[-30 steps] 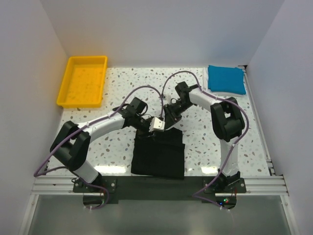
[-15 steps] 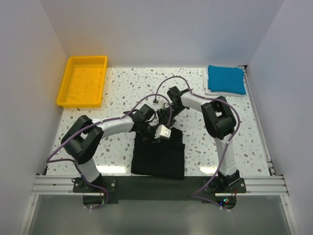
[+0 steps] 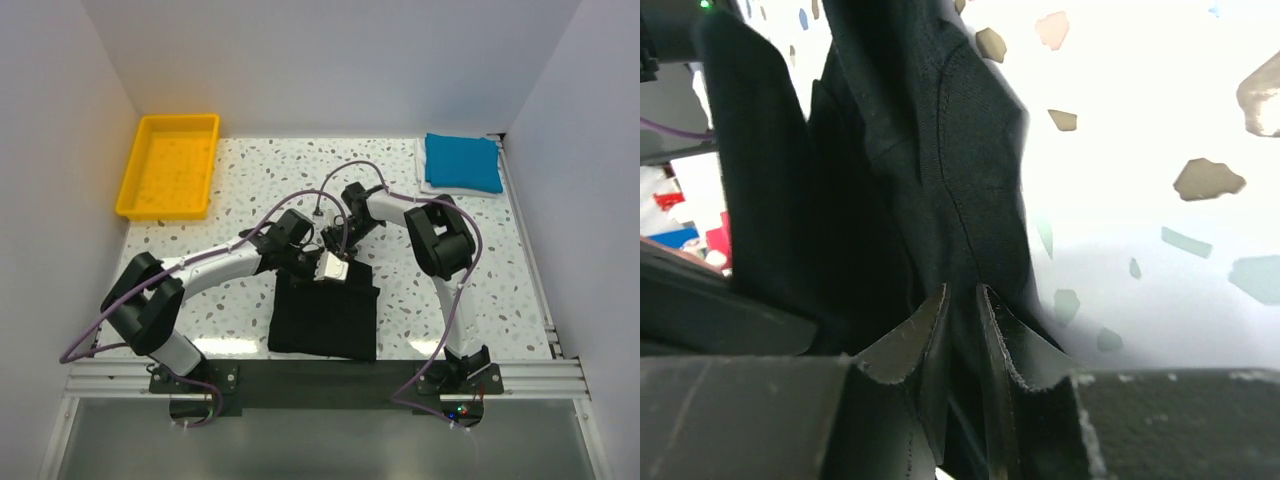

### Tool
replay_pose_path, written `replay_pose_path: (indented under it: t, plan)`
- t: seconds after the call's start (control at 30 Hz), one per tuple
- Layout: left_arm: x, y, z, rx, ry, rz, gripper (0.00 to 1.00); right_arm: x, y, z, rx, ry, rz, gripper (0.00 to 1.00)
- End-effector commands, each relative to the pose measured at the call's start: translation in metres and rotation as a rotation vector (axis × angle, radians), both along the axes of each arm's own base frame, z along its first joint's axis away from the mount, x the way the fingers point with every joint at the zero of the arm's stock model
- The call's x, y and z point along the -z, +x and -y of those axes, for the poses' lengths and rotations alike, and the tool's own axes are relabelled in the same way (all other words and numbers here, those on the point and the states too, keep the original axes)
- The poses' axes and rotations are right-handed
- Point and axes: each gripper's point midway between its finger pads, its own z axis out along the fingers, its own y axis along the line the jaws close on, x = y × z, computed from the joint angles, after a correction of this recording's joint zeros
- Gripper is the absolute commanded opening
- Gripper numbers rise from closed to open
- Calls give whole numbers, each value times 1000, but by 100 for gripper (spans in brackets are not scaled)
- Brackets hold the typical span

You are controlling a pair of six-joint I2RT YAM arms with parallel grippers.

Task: Fold and stack the t-shirts
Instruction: Fold the tshirt

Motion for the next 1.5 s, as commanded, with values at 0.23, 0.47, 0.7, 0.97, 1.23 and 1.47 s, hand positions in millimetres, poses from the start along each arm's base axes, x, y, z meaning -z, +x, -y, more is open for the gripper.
replay_pose_path:
  t: [0.23, 0.47, 0.7, 0.97, 1.23, 1.47]
  plan:
    - [-27, 49, 8, -45, -59, 292, 0, 29, -9, 13, -67, -40, 12, 20]
    - [-34, 68, 7, -79, -96, 419, 0, 31, -13, 14, -85, -39, 8, 19]
    - [-40, 73, 7, -88, -160, 508, 0, 33, -14, 14, -87, -35, -4, 19]
    - [-48, 75, 5, -112, -226, 598, 0, 34, -17, 16, -98, -36, -13, 18]
    - [-48, 81, 3, -126, -242, 668, 0, 34, -17, 15, -105, -32, -17, 17]
    - [-43, 84, -3, -144, -242, 724, 1, 34, -16, 17, -105, -40, -17, 17]
